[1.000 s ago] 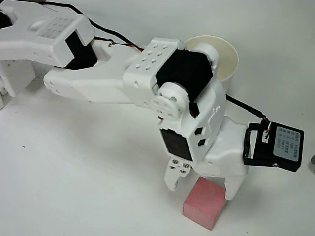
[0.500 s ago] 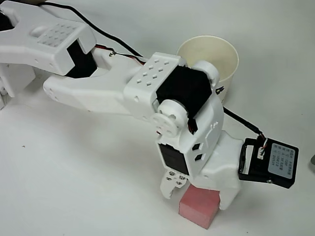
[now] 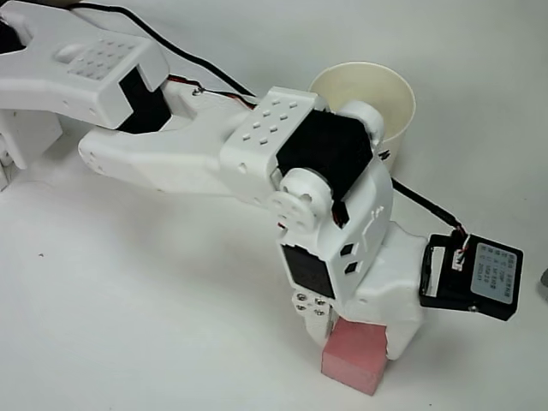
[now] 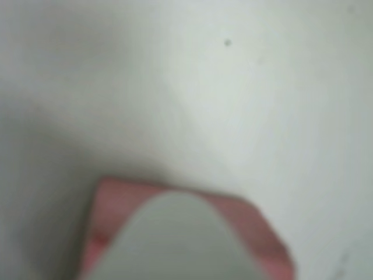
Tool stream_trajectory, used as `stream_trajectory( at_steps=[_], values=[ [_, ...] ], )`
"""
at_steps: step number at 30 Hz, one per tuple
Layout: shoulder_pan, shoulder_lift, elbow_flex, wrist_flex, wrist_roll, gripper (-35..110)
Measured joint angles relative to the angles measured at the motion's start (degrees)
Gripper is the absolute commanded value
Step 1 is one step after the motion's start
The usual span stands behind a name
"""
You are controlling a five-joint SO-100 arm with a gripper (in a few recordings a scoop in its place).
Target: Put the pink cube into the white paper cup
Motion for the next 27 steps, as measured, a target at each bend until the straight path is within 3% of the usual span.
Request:
stream_trajectory(
  at_steps=[13,27],
  values=[
    [-5.27,1.93,2.46,1.49,-0.44,16],
    [-10.37,30.67,28.12,1.58,-0.44,16]
  ],
)
